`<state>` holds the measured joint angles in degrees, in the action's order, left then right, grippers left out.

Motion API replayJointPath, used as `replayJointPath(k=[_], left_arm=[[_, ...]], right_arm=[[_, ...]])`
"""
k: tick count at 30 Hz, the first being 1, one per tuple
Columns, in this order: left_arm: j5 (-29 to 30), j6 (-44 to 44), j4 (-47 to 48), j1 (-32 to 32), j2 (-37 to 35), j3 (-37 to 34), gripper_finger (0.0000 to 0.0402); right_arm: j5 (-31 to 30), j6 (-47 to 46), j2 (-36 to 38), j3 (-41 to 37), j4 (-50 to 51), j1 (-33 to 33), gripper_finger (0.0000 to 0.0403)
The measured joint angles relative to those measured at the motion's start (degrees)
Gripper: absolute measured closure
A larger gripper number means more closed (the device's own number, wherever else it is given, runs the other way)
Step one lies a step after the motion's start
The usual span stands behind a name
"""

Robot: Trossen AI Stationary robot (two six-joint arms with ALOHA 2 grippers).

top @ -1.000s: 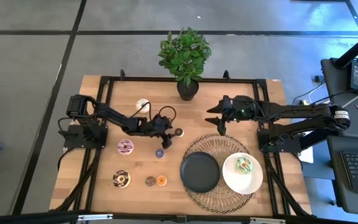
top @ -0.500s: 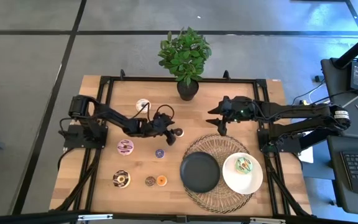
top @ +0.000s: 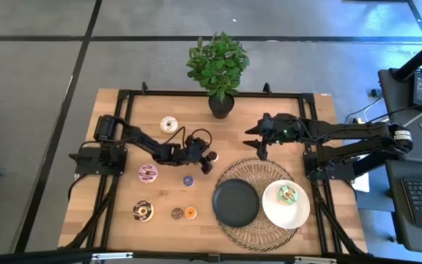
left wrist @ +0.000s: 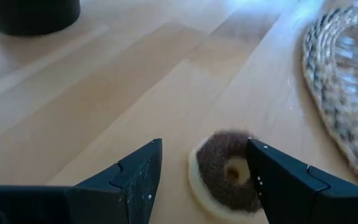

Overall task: Pick & Place donuts
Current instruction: Put the small black donut on the black plate

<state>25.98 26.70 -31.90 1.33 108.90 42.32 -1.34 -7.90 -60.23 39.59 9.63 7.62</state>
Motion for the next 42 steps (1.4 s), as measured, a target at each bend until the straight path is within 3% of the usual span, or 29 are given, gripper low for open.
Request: replayJointPath(k=[8,26,33,38,42], left_arm=[[-0.1,-1.1,6.0,-0.4,0.7,2.9,0.0215],[-3.5,-5.6,6.8,-0.3,0.0,2.9,0.0346],[-11.2,-8.2,6.7,0.3,-5.3,3.8,0.0379],[-17.8,-14.5,9.0,3.8,-6.5,11.2,0.0385],[-16.1,-17.5,17.4,7.3,-3.7,20.1,0.0385]], right_arm=[[0.0,3.7,0.0,0.0,0.0,0.0,0.0189],[0.0,3.8,0.3,0.0,-0.3,0.0,0.0189],[0.0,0.3,4.9,0.0,5.7,-1.8,0.0189],[-0.3,-2.5,7.7,0.0,8.7,-3.9,0.0189],[-0.8,-3.1,8.6,0.0,8.9,-4.0,0.0189]])
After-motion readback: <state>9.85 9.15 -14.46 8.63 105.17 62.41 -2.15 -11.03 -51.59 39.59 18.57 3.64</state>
